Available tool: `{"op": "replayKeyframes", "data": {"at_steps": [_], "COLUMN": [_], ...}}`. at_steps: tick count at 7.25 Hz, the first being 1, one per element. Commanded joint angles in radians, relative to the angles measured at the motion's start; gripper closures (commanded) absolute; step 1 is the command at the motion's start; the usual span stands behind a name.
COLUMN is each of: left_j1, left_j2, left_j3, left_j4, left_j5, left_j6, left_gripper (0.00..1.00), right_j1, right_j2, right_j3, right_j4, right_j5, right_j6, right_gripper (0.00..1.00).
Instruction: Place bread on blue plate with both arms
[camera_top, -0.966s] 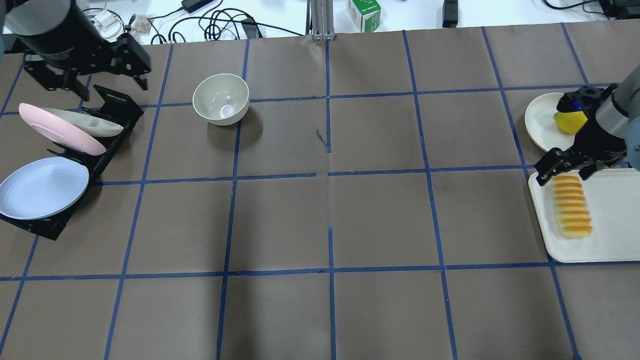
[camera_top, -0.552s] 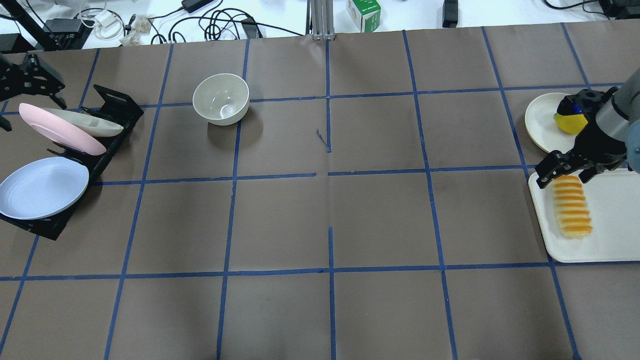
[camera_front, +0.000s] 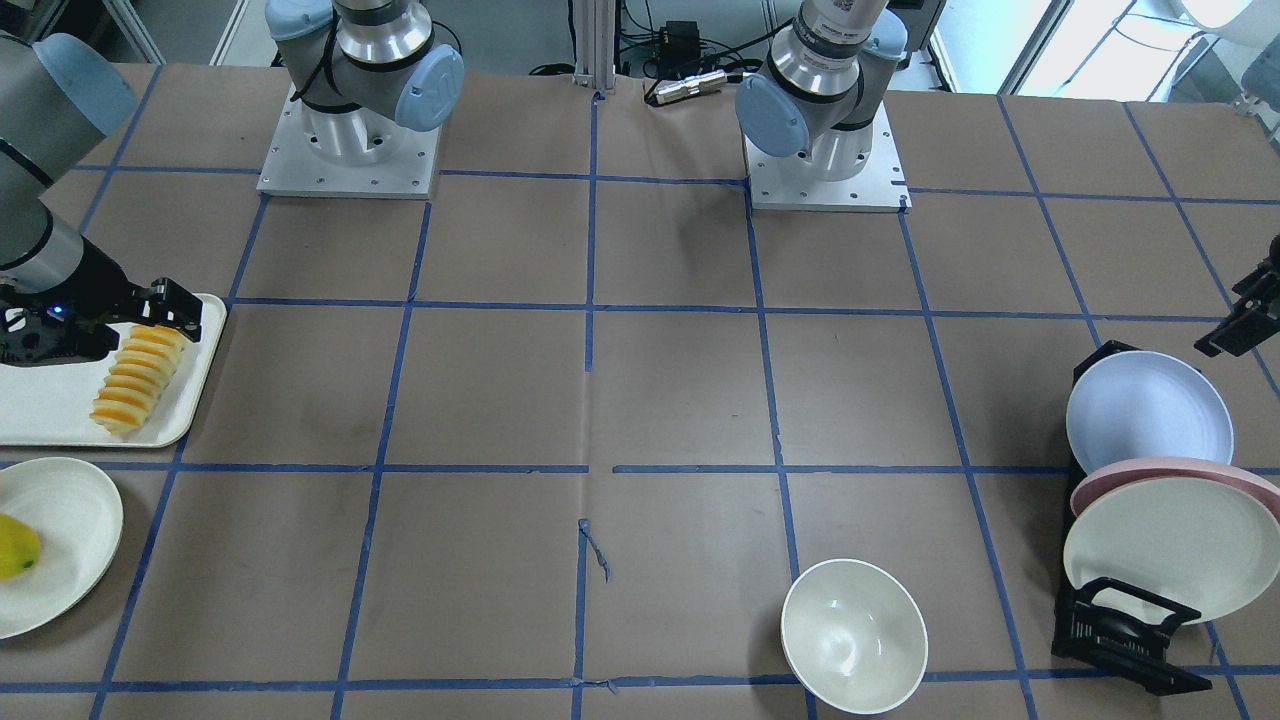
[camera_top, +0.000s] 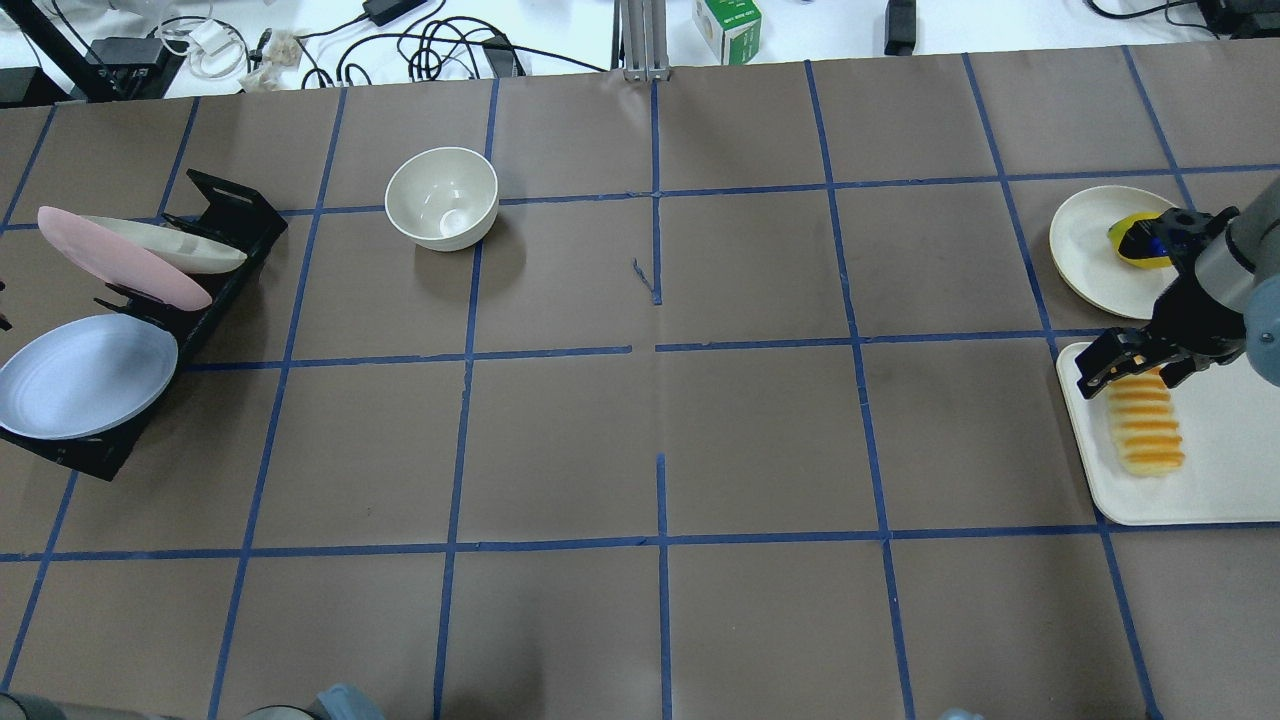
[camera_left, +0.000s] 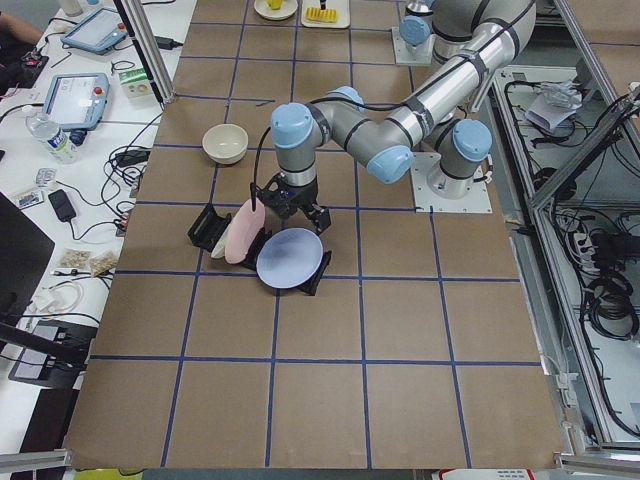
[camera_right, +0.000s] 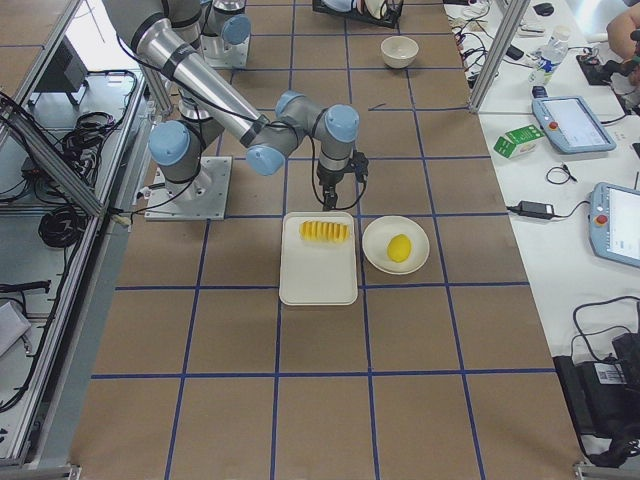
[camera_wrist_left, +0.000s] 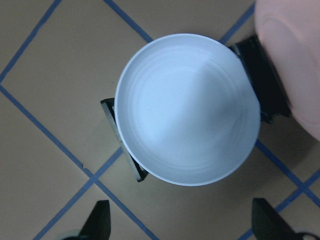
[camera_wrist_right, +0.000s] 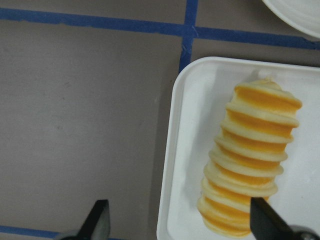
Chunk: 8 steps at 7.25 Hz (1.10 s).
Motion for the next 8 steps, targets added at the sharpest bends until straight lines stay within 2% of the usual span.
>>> {"op": "replayKeyframes", "data": {"at_steps": [1, 2, 3, 5, 6, 7, 8], "left_j1": [0.049, 0.052, 0.055, 0.057, 0.058, 0.058, 0.058], "left_j2": [-0.060, -0.104, -0.153, -0.184, -0.192, -0.197, -0.201], "left_j3": [-0.005, -0.014, -0.031, -0.037, -0.041, -0.039, -0.045], "left_j4": [0.026, 0.188, 0.267, 0.270, 0.270, 0.270, 0.268], "left_j5": [0.003, 0.005, 0.006, 0.008, 0.008, 0.006, 0.006], "left_j6": [-0.007, -0.017, -0.020, -0.044, -0.041, -0.044, -0.052], "left_gripper": [0.00, 0.00, 0.00, 0.03, 0.14, 0.17, 0.27], "right_j1": [-0.047, -0.061, -0.064, -0.064, -0.064, -0.064, -0.064], "right_j2": [0.028, 0.056, 0.099, 0.127, 0.130, 0.137, 0.157], "right_j3": [0.031, 0.057, 0.066, 0.068, 0.068, 0.060, 0.060], "right_j4": [-0.043, -0.111, -0.205, -0.234, -0.232, -0.235, -0.276], "right_j5": [-0.004, -0.011, -0.080, -0.085, -0.067, -0.062, -0.062], "right_j6": [-0.018, -0.021, -0.047, -0.037, -0.034, -0.002, 0.002], "right_gripper": [0.00, 0.00, 0.00, 0.00, 0.00, 0.00, 0.00]}}
